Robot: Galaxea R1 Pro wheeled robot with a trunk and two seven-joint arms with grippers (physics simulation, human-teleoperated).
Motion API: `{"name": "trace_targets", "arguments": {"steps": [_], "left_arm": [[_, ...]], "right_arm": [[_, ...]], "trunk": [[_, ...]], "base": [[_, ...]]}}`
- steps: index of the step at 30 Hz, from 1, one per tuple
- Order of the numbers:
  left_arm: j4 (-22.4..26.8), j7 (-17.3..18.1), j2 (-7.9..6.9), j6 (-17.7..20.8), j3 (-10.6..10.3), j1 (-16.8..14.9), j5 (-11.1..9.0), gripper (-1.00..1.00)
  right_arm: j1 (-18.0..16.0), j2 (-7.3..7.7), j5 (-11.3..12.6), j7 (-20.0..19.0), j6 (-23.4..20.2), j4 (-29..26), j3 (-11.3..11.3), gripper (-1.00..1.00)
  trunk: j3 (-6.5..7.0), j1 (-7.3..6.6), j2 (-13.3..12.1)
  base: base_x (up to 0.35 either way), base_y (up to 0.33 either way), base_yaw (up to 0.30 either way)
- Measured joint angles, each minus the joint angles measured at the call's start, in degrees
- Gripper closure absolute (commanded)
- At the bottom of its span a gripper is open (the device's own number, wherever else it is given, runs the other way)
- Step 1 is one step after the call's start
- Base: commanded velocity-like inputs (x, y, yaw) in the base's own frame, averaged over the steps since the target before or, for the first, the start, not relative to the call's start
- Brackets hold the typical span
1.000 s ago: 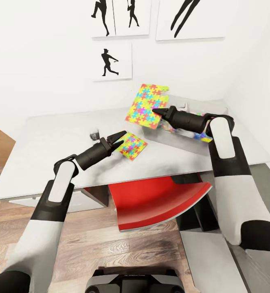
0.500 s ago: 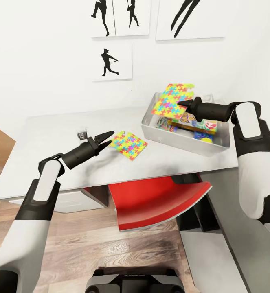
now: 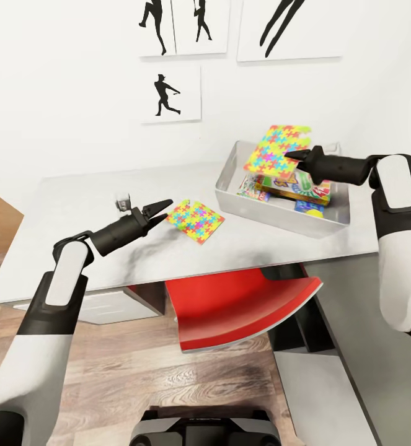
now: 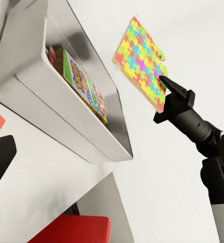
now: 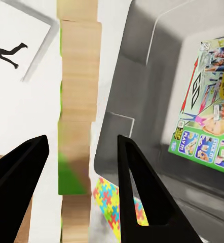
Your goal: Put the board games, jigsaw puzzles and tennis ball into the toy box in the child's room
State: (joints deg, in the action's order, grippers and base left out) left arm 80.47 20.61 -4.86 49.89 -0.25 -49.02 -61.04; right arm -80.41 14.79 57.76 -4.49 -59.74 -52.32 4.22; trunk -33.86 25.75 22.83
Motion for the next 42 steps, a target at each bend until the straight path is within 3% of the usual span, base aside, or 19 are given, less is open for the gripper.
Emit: {"name": "trace_targets", "arguments": {"steps": [3, 7, 12, 20, 25, 29, 34, 42], "left_arm": [[0.1, -0.4, -0.04, 0.3, 0.0, 0.0, 0.0, -1.0], [0.3, -0.9, -0.13, 2.4, 0.0, -0.5, -0.3, -1.0], [2.0, -1.2, -0.43, 6.6, 0.2, -0.4, -0.4, -1.0], [3.0, -2.3, -1.4, 8.7, 1.4, 0.2, -0.3, -1.0], [1.1, -6.3, -1.79, 9.4, 2.5, 0.6, -0.5, -1.0], [0.5, -7.8, -1.87, 9.6, 2.8, 0.7, -0.7, -1.0], [0.1, -8.9, -1.66, 9.7, 2.9, 0.9, -0.8, -1.0], [1.5, -9.6, -1.15, 9.7, 2.9, 1.8, -0.8, -1.0]], "right_arm": [[0.1, 0.37, 0.8, -1.9, 0.0, 0.0, 0.0, 1.0], [0.5, 2.36, 2.2, -7.9, 0.0, -0.1, -0.5, 1.0], [0.7, 4.0, 2.5, -10.7, 0.0, -0.1, -1.3, 1.0], [0.9, 5.29, 2.7, -13.7, 0.0, -0.8, -2.7, 1.0], [2.0, 7.33, 2.6, -21.1, -0.2, -0.7, -4.7, 1.0], [2.2, 8.29, 2.4, -24.0, -0.2, 1.5, -7.2, 1.0], [2.1, 8.84, 2.4, -25.9, -0.2, 5.4, -9.6, 1.0], [1.8, 9.23, 2.3, -26.9, -0.3, 7.6, -11.0, 1.0]], "trunk": [[0.0, 0.0, 0.0], [0.0, 0.0, 0.0], [0.0, 0.0, 0.0], [0.0, 0.0, 0.0], [0.0, 0.0, 0.0], [0.0, 0.0, 0.0], [0.0, 0.0, 0.0], [0.0, 0.0, 0.0]], "base": [[0.0, 0.0, 0.0], [0.0, 0.0, 0.0], [0.0, 0.0, 0.0], [0.0, 0.0, 0.0], [0.0, 0.0, 0.0], [0.0, 0.0, 0.0], [0.0, 0.0, 0.0], [0.002, 0.0, 0.0]]}}
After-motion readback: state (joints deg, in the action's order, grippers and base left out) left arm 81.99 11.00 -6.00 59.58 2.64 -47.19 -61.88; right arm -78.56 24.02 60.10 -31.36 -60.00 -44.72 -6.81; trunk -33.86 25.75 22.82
